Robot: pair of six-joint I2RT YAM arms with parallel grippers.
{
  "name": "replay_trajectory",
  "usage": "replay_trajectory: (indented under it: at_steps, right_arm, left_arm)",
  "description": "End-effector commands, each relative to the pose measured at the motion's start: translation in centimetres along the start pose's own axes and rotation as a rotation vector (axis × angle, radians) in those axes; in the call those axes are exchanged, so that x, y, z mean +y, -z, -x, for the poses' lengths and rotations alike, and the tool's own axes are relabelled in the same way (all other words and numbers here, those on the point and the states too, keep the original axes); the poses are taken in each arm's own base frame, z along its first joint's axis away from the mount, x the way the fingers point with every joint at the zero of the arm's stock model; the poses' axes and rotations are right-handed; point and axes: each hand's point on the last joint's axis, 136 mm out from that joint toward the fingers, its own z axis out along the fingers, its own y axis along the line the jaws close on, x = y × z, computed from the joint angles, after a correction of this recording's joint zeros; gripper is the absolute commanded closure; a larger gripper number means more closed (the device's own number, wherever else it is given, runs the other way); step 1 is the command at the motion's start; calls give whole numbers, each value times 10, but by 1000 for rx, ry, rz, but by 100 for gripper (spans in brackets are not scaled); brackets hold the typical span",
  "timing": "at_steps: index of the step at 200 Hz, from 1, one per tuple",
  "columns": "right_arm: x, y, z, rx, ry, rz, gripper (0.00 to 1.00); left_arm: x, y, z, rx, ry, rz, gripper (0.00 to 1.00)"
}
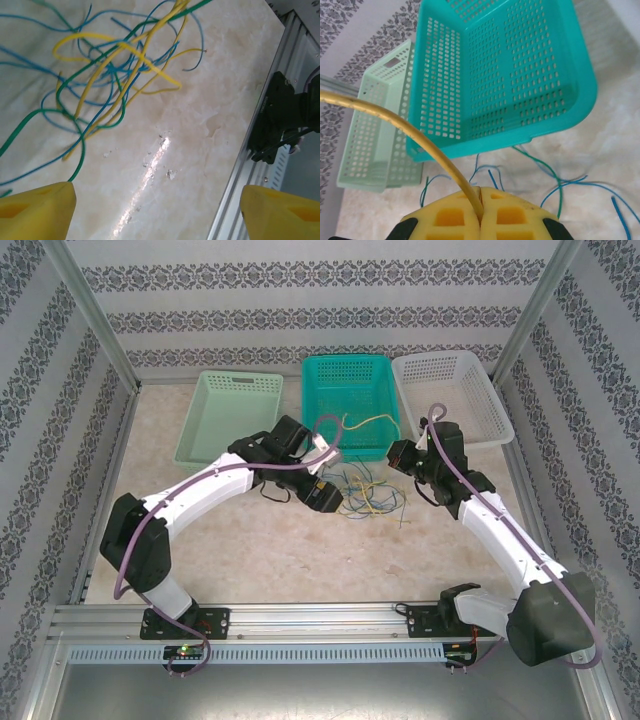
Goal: Untangle the cables
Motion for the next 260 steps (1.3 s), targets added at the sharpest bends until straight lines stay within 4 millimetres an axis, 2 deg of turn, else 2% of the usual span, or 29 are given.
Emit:
replay_trajectory:
  at_steps: [1, 29, 44, 88, 133, 163, 185, 208, 260]
  right_arm:
    - [18, 4, 2, 29, -71, 69, 100]
    - [15, 7, 1, 18, -109, 57, 100]
    - [12, 10, 4, -26, -115, 37, 100]
    - [21, 11, 2, -72, -129, 39, 100]
    - [25, 10, -7, -85, -151, 28, 100]
    - [24, 14, -9, -113, -190, 35, 100]
    - [26, 19, -6, -147, -233, 59, 100]
    - [30, 24, -4, -168, -250, 78, 100]
    - [26, 30, -1, -177, -265, 74, 100]
  left_arm:
    - [3, -11, 10, -1, -87, 58, 19]
    - [-4, -27, 15, 11, -39, 18, 34]
    - [-5, -33, 17, 7, 17, 1, 35]
    - [5, -46, 19, 4, 109, 26, 27]
    - [10, -53, 41, -55, 170, 34, 18]
    - [20, -62, 43, -60, 218, 61, 17]
    - [27, -71, 40, -38, 245, 72, 20]
    - [31, -77, 39, -37, 245, 78, 33]
    - [37, -78, 31, -16, 213, 110, 81]
